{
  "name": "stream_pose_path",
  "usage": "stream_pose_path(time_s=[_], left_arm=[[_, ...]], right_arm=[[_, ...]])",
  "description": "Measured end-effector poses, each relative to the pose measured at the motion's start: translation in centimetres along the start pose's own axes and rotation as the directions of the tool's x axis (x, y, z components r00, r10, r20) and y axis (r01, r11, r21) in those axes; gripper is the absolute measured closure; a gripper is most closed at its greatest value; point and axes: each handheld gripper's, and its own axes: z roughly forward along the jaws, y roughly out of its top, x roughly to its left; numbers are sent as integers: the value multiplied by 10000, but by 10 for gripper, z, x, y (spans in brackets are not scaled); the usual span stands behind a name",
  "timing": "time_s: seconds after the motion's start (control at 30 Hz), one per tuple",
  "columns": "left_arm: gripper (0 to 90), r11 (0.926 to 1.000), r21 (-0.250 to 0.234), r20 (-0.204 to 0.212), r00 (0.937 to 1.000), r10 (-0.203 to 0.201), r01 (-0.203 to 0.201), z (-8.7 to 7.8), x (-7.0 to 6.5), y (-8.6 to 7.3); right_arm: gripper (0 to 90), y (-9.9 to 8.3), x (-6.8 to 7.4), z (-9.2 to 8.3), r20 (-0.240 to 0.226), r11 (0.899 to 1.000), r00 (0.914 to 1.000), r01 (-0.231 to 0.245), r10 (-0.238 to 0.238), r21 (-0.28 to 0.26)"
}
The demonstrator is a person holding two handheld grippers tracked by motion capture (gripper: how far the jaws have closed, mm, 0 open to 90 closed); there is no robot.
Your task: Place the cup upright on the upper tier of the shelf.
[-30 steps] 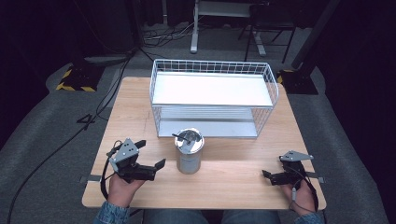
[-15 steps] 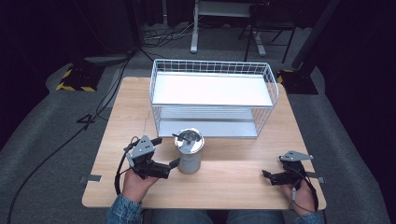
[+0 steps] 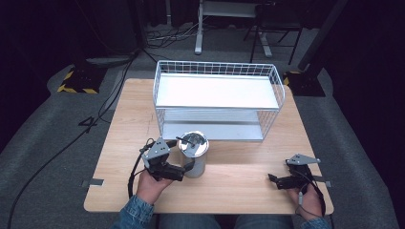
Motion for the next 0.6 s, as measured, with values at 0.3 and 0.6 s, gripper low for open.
stream_pose_path(time_s=[0.3,0.6], left_arm=[[0,10000,-41,145,9999,-83,84,15,-1,-3],[0,9993,-368,-48,10000,75,-76,30,-4,-4]], right_arm=[[2,0,0,0,26,10000,10000,-28,28,2],[2,0,0,0,27,10000,10000,-27,27,1]])
